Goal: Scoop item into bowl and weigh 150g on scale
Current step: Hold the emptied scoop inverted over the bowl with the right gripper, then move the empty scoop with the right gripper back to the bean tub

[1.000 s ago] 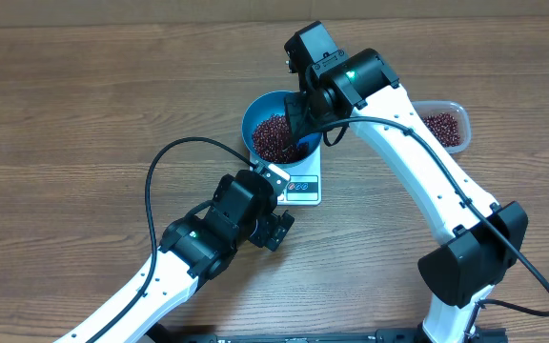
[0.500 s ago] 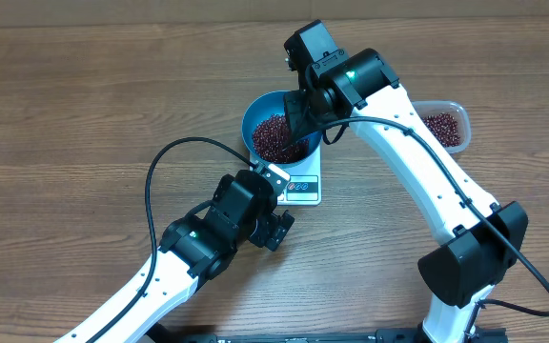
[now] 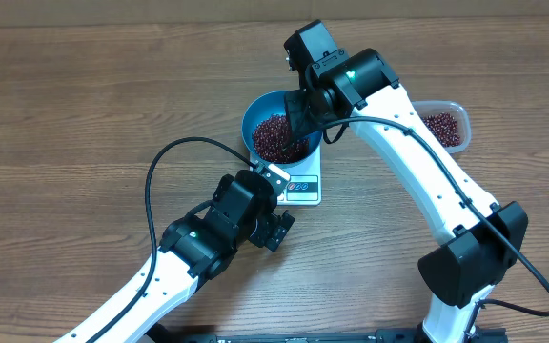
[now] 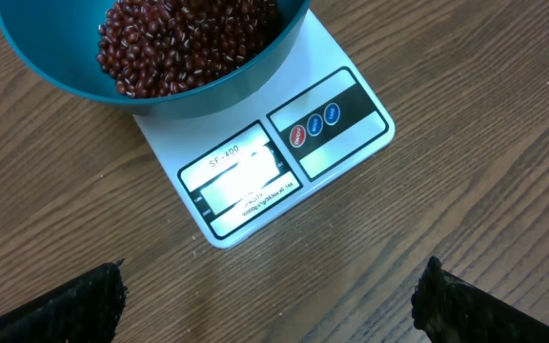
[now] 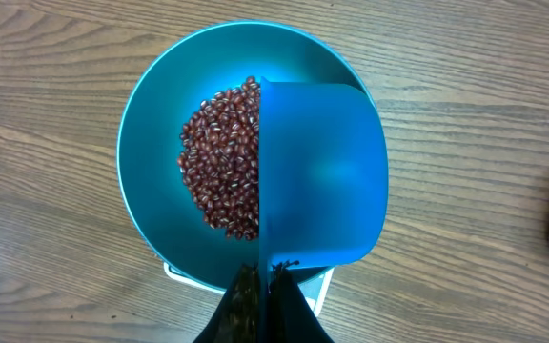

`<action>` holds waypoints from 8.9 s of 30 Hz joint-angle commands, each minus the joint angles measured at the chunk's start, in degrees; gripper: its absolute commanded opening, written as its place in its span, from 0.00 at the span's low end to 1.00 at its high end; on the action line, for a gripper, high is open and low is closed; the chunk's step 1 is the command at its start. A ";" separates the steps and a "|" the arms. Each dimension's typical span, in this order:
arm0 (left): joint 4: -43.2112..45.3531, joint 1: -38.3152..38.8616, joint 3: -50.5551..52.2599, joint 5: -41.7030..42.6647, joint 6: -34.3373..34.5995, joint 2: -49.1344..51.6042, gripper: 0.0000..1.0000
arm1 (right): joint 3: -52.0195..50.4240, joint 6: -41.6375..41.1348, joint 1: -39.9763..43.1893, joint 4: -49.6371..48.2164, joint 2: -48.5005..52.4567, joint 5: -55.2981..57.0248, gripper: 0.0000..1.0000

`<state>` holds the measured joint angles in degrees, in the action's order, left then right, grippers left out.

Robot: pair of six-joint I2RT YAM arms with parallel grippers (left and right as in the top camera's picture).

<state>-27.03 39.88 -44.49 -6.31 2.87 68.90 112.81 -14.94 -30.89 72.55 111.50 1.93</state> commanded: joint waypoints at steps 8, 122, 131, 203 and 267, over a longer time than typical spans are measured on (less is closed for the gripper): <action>0.02 -0.11 0.52 -0.72 0.35 0.37 1.00 | 2.08 1.92 -0.22 -0.90 -3.52 3.19 0.04; 0.00 -0.11 0.52 -0.72 0.35 0.39 1.00 | 2.08 2.51 -2.78 -1.25 -3.61 6.05 0.04; 0.00 -0.11 0.52 -0.70 0.35 0.39 0.99 | 2.08 2.27 -2.73 -1.27 -3.61 5.27 0.04; 0.00 -0.11 0.52 -0.70 0.35 0.42 1.00 | 2.08 10.71 -2.78 -3.43 -3.61 10.01 0.04; 0.00 -0.11 0.52 -0.70 0.35 0.42 1.00 | -8.22 -3.08 21.66 -3.10 -8.52 13.03 0.04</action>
<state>-27.05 39.88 -44.49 -6.31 2.90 68.90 106.08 -17.39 -9.15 70.72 103.88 15.27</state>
